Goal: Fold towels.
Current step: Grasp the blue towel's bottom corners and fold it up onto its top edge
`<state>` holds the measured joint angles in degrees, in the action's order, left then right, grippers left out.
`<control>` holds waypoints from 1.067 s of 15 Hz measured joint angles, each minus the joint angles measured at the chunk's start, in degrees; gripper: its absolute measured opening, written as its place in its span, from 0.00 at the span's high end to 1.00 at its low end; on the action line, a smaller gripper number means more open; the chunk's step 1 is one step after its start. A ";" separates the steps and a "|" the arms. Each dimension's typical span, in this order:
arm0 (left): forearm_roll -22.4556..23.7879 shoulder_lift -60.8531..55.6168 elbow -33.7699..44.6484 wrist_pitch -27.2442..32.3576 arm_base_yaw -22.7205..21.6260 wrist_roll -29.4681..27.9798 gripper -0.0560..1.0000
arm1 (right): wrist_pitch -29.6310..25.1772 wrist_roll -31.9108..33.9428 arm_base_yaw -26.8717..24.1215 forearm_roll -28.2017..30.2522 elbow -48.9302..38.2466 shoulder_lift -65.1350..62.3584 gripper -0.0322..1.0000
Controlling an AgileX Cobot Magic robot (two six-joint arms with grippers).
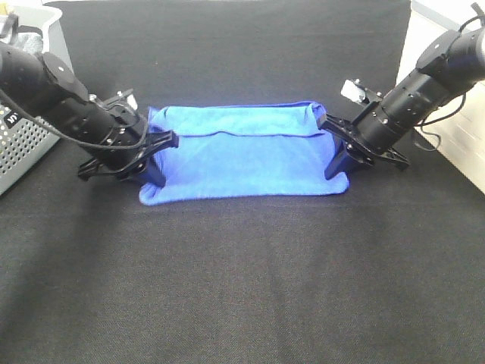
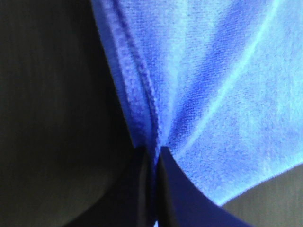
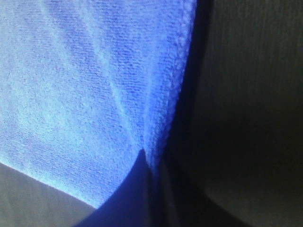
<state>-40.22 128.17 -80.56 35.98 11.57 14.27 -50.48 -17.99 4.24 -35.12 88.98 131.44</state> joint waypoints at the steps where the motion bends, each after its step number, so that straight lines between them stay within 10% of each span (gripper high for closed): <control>1: 2.35 -1.38 0.23 4.58 -1.20 -0.11 0.92 | -0.46 0.69 0.00 0.46 -2.81 -2.29 0.97; 9: 6.88 -12.55 17.30 5.73 -1.60 -0.23 0.92 | 2.98 -0.86 0.40 -0.46 -23.66 -14.78 0.97; 16: 8.19 -12.61 7.22 3.95 -1.60 -2.92 0.92 | 2.86 -1.43 0.40 -0.69 -10.08 -12.15 0.97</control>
<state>-32.03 115.57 -73.34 39.94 9.97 11.34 -47.61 -19.42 4.64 -35.81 78.90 119.29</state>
